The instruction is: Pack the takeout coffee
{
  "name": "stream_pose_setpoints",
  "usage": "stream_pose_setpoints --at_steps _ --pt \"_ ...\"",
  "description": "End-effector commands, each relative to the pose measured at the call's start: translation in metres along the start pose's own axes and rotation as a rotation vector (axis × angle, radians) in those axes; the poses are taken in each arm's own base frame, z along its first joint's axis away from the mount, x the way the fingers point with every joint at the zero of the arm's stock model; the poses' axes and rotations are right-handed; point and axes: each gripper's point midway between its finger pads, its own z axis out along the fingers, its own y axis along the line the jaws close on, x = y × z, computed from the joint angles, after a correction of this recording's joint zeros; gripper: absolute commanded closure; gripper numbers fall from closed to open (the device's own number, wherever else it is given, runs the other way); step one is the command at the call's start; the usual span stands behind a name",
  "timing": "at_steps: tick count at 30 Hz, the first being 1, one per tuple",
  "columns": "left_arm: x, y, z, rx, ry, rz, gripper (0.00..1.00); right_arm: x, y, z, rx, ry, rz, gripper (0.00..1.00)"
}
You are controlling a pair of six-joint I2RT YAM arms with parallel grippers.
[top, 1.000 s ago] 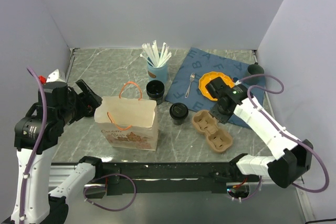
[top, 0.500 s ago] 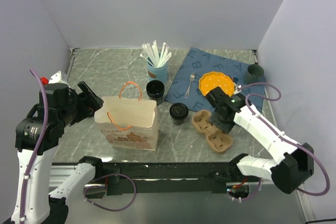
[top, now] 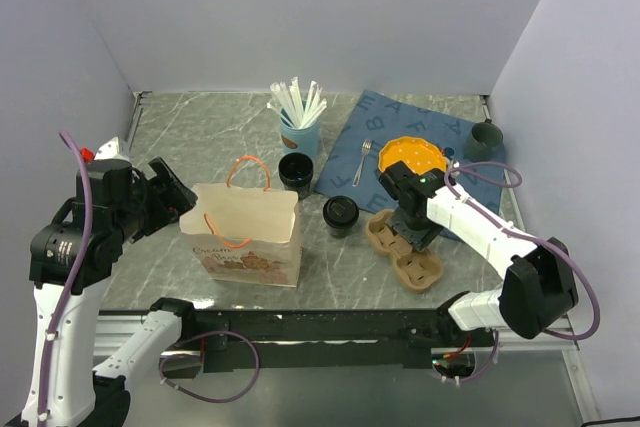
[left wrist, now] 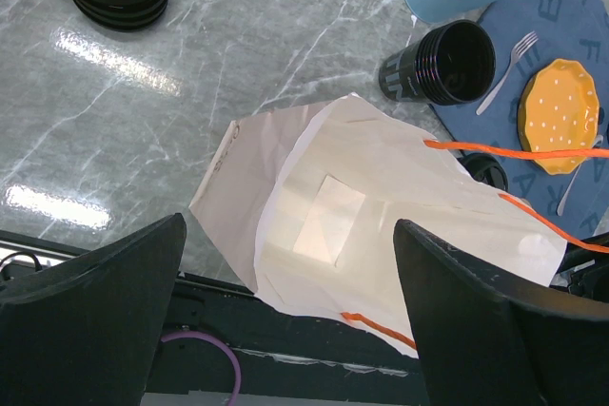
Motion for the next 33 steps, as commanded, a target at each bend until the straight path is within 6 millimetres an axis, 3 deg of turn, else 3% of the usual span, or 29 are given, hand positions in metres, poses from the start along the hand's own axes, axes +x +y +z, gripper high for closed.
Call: stream_pose_setpoints --at_steps 1,20,26,33 --pt "-0.001 -0.001 0.000 0.009 -0.002 0.018 0.03 -0.005 -0.007 0.001 0.023 -0.028 0.089 0.34" --pt "-0.005 -0.002 0.002 -0.005 -0.003 0.022 0.03 0.008 -0.004 0.025 0.057 0.012 0.103 0.38" --pt "-0.007 -0.002 0.002 -0.009 -0.008 0.020 0.03 0.006 -0.004 0.024 0.052 0.002 0.103 0.48" --pt "-0.007 0.000 0.002 -0.017 -0.010 0.017 0.03 -0.002 -0.008 0.013 0.042 -0.022 0.090 0.51"
